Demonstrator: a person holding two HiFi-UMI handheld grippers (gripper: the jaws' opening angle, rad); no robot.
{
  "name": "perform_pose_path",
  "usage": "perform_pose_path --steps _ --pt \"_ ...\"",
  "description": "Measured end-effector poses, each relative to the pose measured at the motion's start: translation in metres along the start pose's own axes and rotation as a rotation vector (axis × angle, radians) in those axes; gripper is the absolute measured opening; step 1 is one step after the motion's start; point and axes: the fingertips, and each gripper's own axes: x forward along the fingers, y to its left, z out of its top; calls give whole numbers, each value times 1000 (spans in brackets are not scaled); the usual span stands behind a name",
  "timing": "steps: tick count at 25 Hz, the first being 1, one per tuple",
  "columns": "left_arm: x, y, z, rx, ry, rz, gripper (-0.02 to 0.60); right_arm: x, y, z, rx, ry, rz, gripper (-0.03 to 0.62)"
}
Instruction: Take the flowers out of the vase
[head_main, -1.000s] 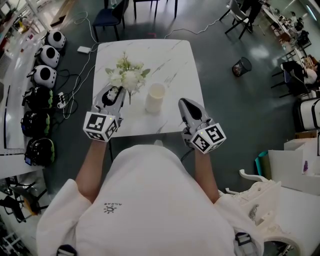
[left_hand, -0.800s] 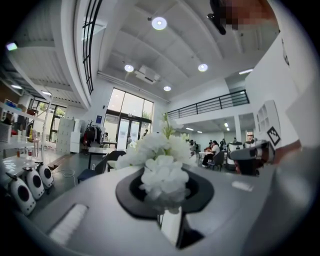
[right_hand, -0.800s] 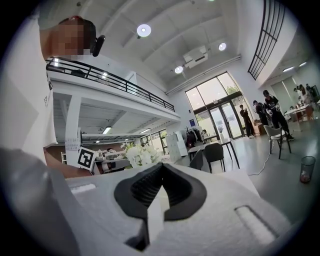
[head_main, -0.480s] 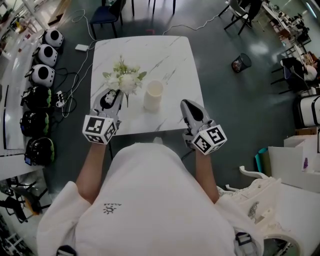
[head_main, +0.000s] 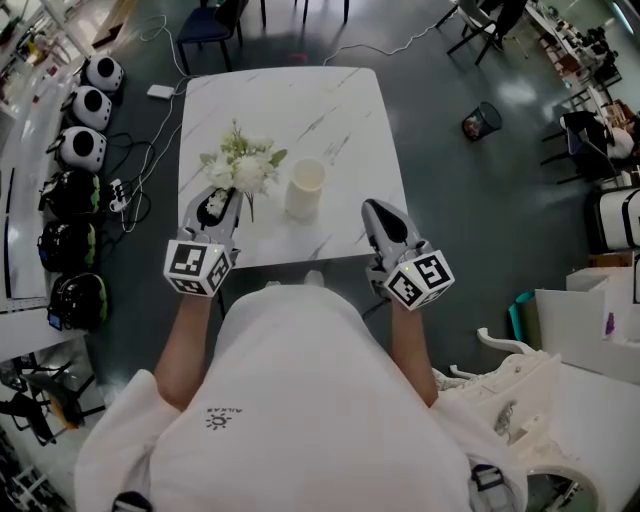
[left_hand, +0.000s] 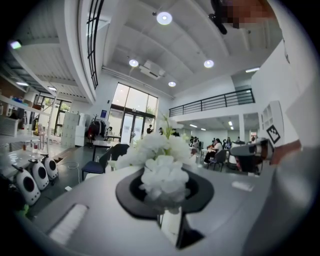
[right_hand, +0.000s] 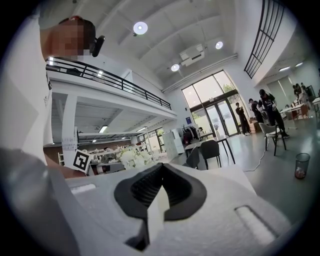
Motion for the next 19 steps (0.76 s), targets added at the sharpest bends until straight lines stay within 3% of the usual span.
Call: perform_pose_path --steps 19 --pt "8 1 7 -8 -13 -18 43 4 -2 -5 0 12 -1 0"
